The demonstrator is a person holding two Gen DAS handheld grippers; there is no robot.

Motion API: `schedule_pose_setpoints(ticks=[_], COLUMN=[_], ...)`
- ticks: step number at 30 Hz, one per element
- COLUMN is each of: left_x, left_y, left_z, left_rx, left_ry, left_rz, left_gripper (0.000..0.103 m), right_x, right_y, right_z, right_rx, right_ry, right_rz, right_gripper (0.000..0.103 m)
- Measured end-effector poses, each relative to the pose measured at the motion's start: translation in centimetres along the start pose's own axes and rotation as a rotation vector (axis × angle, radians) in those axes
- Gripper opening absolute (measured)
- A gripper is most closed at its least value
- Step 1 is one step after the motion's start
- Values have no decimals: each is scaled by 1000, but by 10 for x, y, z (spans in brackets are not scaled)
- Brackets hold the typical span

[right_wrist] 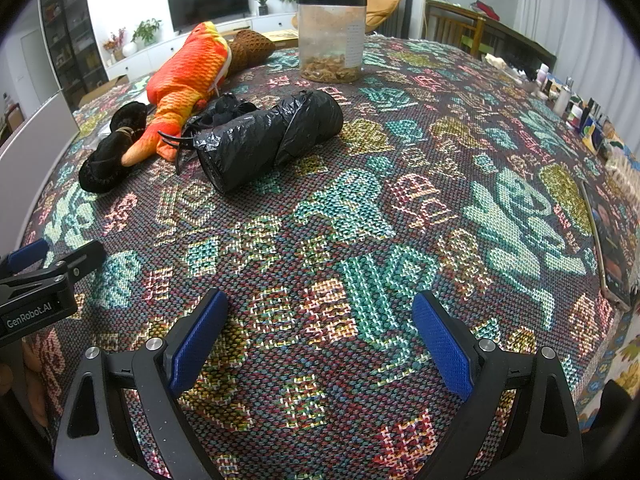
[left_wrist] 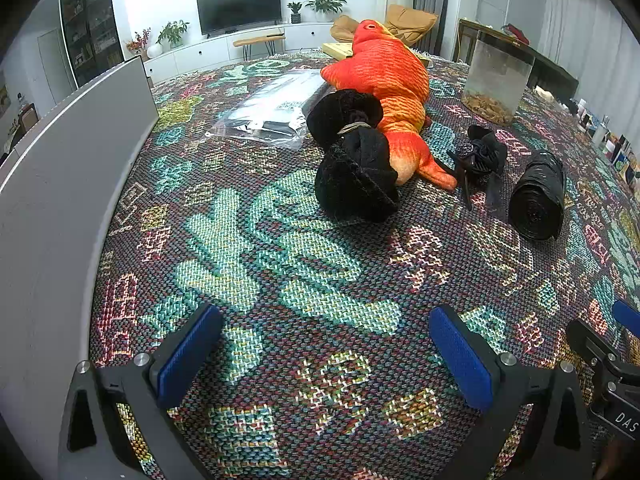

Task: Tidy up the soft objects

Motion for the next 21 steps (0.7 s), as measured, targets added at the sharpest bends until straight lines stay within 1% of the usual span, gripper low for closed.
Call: schedule_pose_setpoints(ticks=[21], left_x=[0], left_y=[0], left_z=[0], left_rx=[0], left_ry=[0], left_rz=[0], left_gripper=[103], right_x=[-1], right_y=[0], right_z=[-1], right_rx=[1], right_ry=[0], right_rz=[2], right_gripper=[95])
Point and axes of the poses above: each gripper's, at about its wrist camera, not at the fingertips, and y roughly against the way its jaws point, z to its right, x to its top, the point moved 2 cm from there along -y, roughly the way its jaws point, and after that the axes turned 12 degrees about -x, right-handed, at the moved point
